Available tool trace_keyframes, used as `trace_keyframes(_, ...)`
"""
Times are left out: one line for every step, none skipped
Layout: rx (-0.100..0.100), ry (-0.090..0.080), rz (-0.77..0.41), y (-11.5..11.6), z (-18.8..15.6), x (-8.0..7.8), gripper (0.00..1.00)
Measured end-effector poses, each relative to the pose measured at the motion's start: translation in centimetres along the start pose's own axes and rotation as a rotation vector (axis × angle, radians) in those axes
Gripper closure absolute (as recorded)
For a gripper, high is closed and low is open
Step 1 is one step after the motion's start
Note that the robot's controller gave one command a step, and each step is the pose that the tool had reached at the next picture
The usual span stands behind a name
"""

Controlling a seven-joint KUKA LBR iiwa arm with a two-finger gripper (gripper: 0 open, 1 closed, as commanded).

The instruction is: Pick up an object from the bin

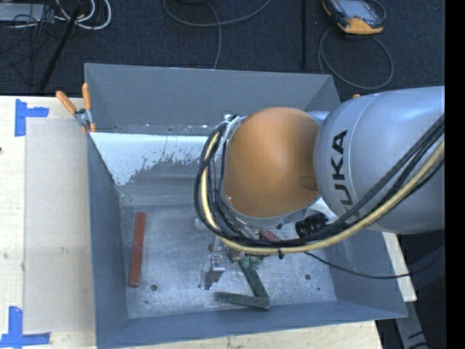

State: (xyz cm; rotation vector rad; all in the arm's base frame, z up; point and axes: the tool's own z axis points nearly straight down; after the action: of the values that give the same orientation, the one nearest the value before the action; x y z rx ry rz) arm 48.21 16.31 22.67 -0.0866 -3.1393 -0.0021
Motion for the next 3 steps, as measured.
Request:
trace_keyframes(0.002,-0.001,-0.071,-3.1,3.8,-1.6,0.00)
trace_keyframes(0.002,0.002,-0.131,-3.7,4.6,-1.7,0.00)
trace_keyframes(0.004,0.002,-0.173,-6.1,3.9,-1.5,0.00)
